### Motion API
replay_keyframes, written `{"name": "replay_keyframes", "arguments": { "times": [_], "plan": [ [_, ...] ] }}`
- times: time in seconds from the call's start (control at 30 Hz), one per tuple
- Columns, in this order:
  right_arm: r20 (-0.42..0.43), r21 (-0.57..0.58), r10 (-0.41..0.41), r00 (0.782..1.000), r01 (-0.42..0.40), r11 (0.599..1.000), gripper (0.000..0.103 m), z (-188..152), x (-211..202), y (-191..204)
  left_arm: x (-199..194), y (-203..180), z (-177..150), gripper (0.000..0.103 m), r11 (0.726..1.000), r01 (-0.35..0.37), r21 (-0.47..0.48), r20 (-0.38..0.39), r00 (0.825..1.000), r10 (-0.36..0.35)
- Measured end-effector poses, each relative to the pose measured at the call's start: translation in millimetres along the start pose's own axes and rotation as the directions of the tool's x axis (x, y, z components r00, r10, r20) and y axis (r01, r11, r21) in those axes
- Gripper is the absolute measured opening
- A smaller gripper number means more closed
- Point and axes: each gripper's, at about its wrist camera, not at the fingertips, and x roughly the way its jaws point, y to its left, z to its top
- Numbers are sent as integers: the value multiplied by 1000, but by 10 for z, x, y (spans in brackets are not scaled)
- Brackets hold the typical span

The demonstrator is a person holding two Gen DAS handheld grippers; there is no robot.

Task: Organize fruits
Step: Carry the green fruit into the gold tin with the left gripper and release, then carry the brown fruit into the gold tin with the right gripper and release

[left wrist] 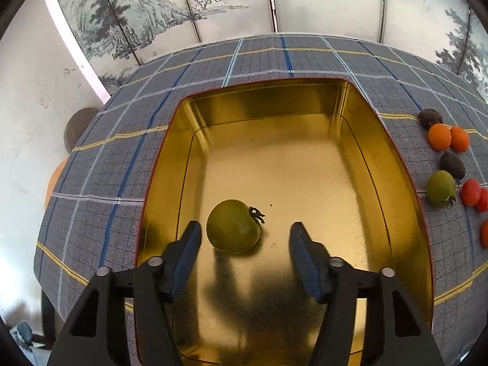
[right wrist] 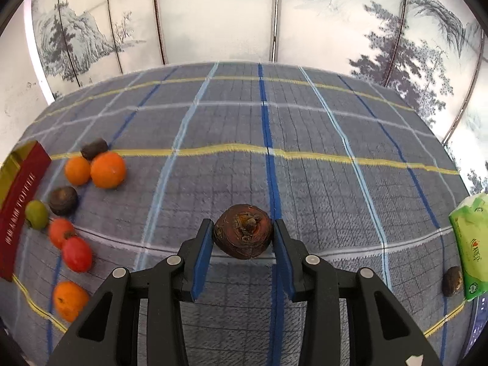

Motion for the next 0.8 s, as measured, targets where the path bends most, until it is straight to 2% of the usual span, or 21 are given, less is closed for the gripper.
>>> {"name": "replay_keyframes", "arguments": {
  "times": [0.2, 0.37, 0.5, 0.6, 0.8],
  "plan": [
    [41, -67, 68, 997, -65, 996, 36, 127, -229, 330, -125, 16, -2, 69, 999, 30, -17, 30, 999, -29],
    [50, -174, 186, 981, -174, 969, 36, 194, -409, 906, -317, 117, 6, 73, 995, 73, -60, 74, 995, -69],
    [37, -273, 299, 954, -278, 921, 36, 222, -540, 1478, -543, 297, -14, 78, 990, 89, -106, 127, 989, -75],
    [6, -327, 386, 922, -363, 872, 36, 246, -576, 1917, -679, 477, -56, 80, 985, 74, -153, 154, 987, -51],
    [-67, -421, 474, 878, -455, 785, 36, 245, -525, 2681, -747, 894, -266, 84, 964, 15, -266, 131, 991, 21]
  ]
}}
